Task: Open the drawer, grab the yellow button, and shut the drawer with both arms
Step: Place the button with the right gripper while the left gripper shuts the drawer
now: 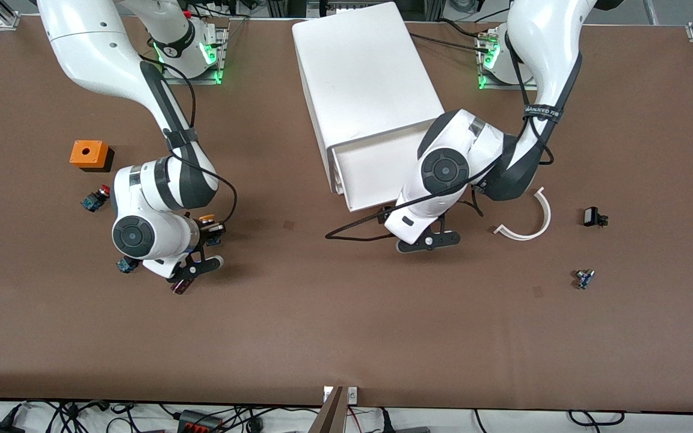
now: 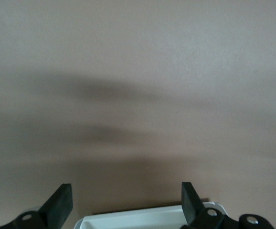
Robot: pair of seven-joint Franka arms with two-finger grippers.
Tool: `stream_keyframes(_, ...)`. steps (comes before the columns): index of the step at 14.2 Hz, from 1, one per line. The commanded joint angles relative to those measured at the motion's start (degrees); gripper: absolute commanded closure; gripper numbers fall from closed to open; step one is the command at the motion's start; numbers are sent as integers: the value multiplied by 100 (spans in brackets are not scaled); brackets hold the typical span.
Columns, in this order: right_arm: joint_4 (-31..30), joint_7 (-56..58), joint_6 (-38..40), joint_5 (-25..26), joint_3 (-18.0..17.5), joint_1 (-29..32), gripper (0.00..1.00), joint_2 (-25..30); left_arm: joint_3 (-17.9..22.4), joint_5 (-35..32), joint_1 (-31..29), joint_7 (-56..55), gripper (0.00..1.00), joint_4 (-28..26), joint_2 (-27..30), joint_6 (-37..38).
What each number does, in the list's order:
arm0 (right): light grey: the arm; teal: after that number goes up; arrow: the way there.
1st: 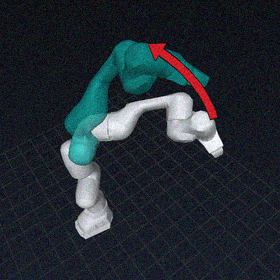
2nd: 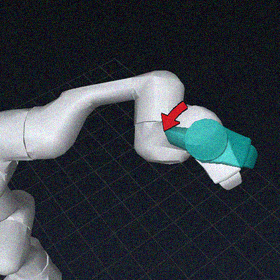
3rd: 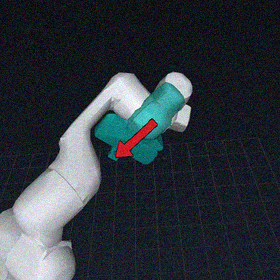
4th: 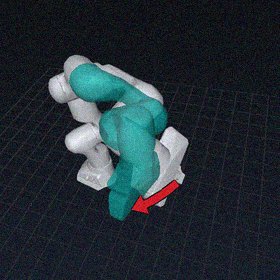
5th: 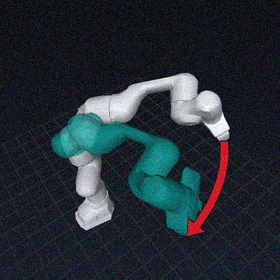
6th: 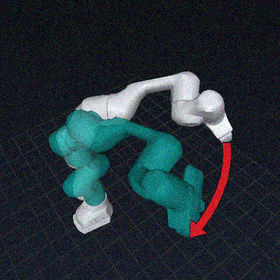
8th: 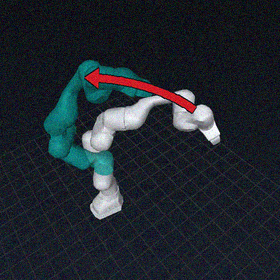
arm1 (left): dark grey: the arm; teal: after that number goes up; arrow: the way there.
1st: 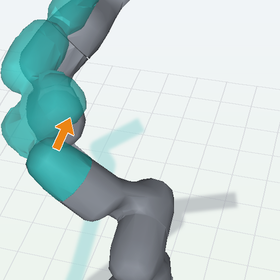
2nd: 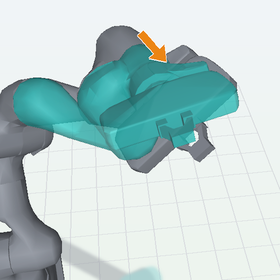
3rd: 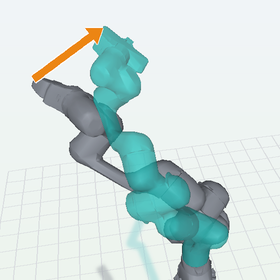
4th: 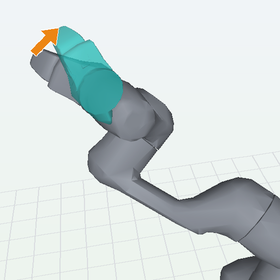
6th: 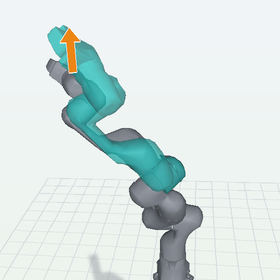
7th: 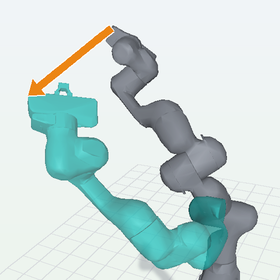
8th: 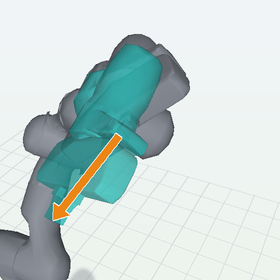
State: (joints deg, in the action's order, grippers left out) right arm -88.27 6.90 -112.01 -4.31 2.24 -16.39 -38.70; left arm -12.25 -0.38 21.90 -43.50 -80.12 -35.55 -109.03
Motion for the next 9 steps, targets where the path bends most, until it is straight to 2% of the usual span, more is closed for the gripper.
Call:
stream_keyframes(1,-541,363,-504,71,-119,75,100,204,-217,414,-160,-97,0,-355,259,162)
stream_keyframes(4,-867,444,-1137,80,-119,119,100,170,-225,460,-89,-123,0,-399,330,400)
stream_keyframes(6,-894,444,-1218,71,-110,119,100,143,-505,460,-159,-141,0,-504,365,418)
stream_keyframes(7,-876,366,-1200,62,-119,119,63,152,-576,460,-160,-176,0,-601,391,435)
stream_keyframes(8,-850,295,-1148,27,-110,119,9,195,-603,460,-133,-237,0,-749,496,453)
stream_keyframes(9,-745,207,-1113,18,-110,145,0,239,-656,460,-116,-273,0,-881,540,453)
